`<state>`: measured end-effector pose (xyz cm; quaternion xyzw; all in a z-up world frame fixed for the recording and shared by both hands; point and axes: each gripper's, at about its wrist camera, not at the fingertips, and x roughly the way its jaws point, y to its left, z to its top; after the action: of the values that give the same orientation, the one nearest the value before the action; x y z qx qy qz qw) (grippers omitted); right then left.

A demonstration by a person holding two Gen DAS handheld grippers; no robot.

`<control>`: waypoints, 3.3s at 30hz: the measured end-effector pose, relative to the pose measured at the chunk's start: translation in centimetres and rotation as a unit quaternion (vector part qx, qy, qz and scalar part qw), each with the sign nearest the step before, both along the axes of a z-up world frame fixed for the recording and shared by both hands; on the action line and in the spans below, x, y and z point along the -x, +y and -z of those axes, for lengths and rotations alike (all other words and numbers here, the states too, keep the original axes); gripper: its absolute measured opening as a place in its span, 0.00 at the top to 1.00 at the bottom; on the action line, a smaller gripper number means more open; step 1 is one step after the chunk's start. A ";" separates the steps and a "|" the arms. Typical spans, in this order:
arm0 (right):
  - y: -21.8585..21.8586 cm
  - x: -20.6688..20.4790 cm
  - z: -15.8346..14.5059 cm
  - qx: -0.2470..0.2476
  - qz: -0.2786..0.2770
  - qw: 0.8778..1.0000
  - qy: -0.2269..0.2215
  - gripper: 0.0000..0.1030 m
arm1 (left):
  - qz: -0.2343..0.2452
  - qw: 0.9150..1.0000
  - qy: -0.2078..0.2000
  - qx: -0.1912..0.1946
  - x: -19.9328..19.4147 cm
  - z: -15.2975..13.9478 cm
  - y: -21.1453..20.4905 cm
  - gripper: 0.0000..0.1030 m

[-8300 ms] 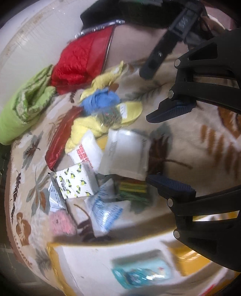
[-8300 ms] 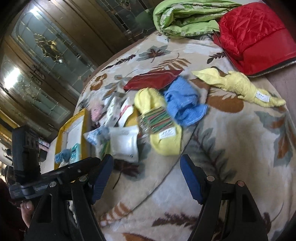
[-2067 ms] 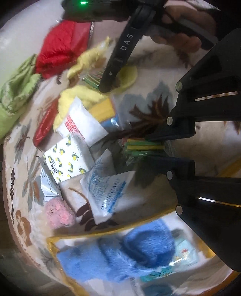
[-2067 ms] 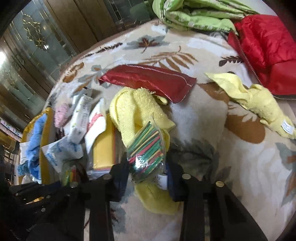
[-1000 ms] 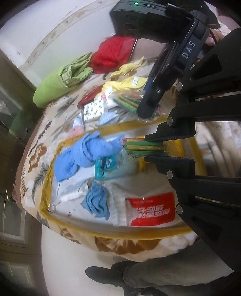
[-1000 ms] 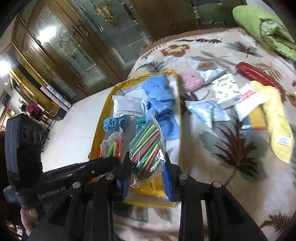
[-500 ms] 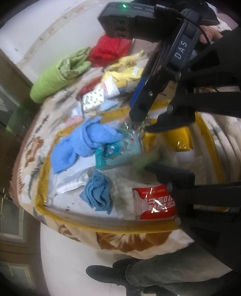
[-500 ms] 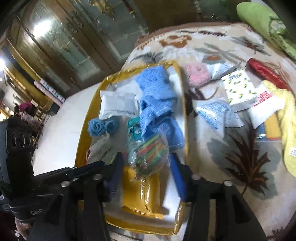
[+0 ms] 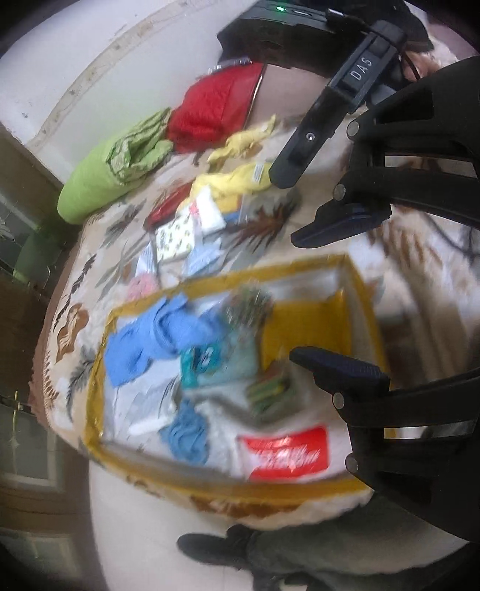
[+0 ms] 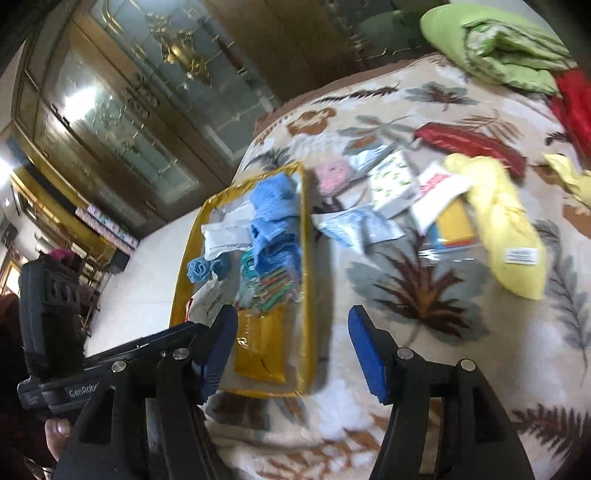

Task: Organize soft objects
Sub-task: 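Grasp the yellow terry towel with right tool while left tool grasps the white roll, then carry the yellow towel and white roll over the tray and open both tools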

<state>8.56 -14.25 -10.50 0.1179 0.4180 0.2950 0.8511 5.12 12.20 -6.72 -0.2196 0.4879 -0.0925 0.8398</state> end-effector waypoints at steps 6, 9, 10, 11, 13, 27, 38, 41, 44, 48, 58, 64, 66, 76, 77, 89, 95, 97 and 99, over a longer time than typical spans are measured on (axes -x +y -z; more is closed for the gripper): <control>-3.7 0.6 -0.3 -0.007 0.024 1.000 -0.004 0.30 | 0.020 1.000 -0.014 -0.008 -0.1 -1.6 -3.4 0.46; -5.4 0.6 -0.2 -0.009 0.042 0.999 -0.008 0.25 | 0.032 0.999 -0.018 -0.013 -0.3 -1.9 -4.6 0.46; -5.9 0.6 0.0 -0.007 0.051 0.999 -0.005 0.25 | 0.035 0.999 -0.018 -0.017 -0.4 -1.9 -5.1 0.46; -6.3 0.5 0.1 -0.007 0.056 0.998 -0.004 0.25 | 0.038 0.999 -0.017 -0.018 -0.5 -1.9 -5.5 0.46; -7.2 0.4 0.3 -0.008 0.065 0.998 0.001 0.25 | 0.040 0.999 -0.013 -0.022 -0.6 -1.8 -6.0 0.46; -11.2 -1.0 0.4 0.000 0.096 0.995 0.015 0.25 | 0.062 0.998 -0.012 -0.019 -4.2 -1.9 -7.7 0.46; -11.5 -6.4 2.4 -0.006 0.118 0.992 0.044 0.25 | 0.095 0.995 0.002 -0.007 -11.8 -0.7 -9.8 0.46; -11.8 -8.8 2.2 -0.017 0.122 0.991 0.048 0.25 | 0.100 0.995 0.008 0.016 -14.6 0.0 -10.0 0.46; -11.9 -10.8 2.1 -0.014 0.136 0.989 0.057 0.25 | 0.084 0.996 0.021 0.016 -17.4 0.8 -9.7 0.46; -12.1 -13.3 2.2 -0.008 0.152 0.986 0.067 0.25 | 0.072 0.996 0.041 0.028 -20.1 2.2 -9.3 0.46; -11.4 -17.0 4.2 -0.017 0.169 0.979 0.111 0.25 | 0.062 0.993 0.090 0.034 -23.6 5.3 -10.3 0.46; -11.3 -18.1 5.5 -0.014 0.176 0.974 0.141 0.31 | 0.047 0.993 0.110 0.012 -24.4 7.1 -10.4 0.50; -11.5 -17.7 5.6 -0.038 0.170 0.974 0.142 0.41 | 0.051 0.994 0.098 -0.001 -23.9 6.8 -10.6 0.57; -11.5 -12.9 4.1 -0.013 0.153 0.983 0.100 0.75 | 0.064 0.995 0.073 0.022 -18.7 4.2 -10.1 0.78; -11.7 -12.6 4.2 -0.018 0.152 0.983 0.099 0.75 | 0.067 0.995 0.073 0.019 -18.1 4.1 -10.2 0.78; -12.2 -12.1 2.2 -0.025 0.170 0.983 0.067 0.27 | 0.107 0.993 0.043 0.011 -15.8 1.0 -13.3 0.79; -10.7 -15.5 5.1 0.012 0.163 0.982 0.097 0.29 | 0.144 0.989 0.040 0.018 -15.3 1.3 -13.8 0.80; -10.2 -15.9 6.1 0.008 0.156 0.982 0.110 0.47 | 0.139 0.989 0.048 0.032 -15.2 2.1 -13.1 0.80; -10.0 -15.5 6.4 0.006 0.157 0.982 0.107 0.51 | 0.133 0.989 0.048 0.053 -15.1 2.7 -12.2 0.80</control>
<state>24.08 -24.27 -16.85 0.2079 0.4850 0.1406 0.8377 20.24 -0.02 -9.37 -0.2007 0.5471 -0.2182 0.7828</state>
